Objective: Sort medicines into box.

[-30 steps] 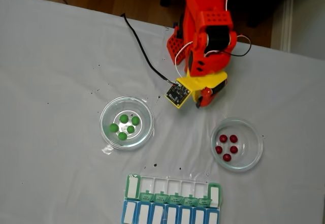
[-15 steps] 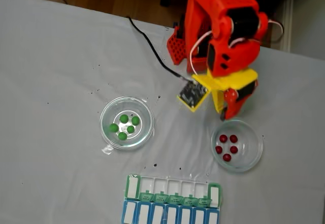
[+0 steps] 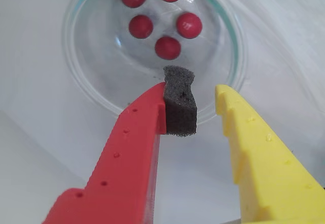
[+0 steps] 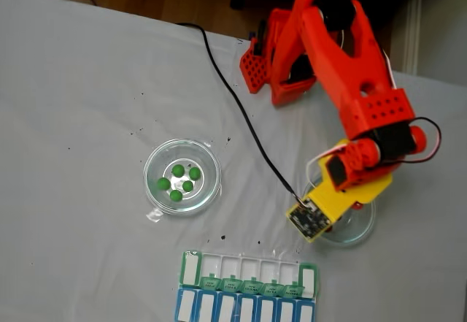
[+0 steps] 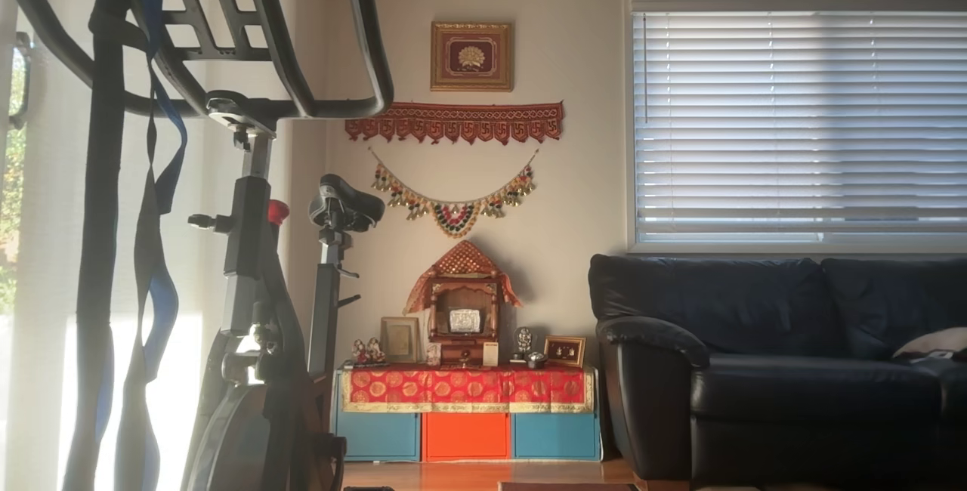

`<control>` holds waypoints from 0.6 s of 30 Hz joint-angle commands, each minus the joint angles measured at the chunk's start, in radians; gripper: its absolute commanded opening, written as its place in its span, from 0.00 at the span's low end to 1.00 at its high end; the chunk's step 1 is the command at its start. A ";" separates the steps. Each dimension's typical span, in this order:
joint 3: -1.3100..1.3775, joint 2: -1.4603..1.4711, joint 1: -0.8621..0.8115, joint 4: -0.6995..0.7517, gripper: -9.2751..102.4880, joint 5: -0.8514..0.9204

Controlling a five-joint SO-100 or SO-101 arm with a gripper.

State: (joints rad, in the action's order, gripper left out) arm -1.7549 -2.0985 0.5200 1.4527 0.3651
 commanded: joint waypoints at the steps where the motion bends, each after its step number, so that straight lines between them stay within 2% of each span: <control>1: 0.107 0.015 0.038 0.003 0.16 0.017; 18: 0.017 0.086 0.054 -0.129 0.16 0.029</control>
State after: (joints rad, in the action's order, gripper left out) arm -1.7625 -2.0080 0.5614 1.3499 0.3835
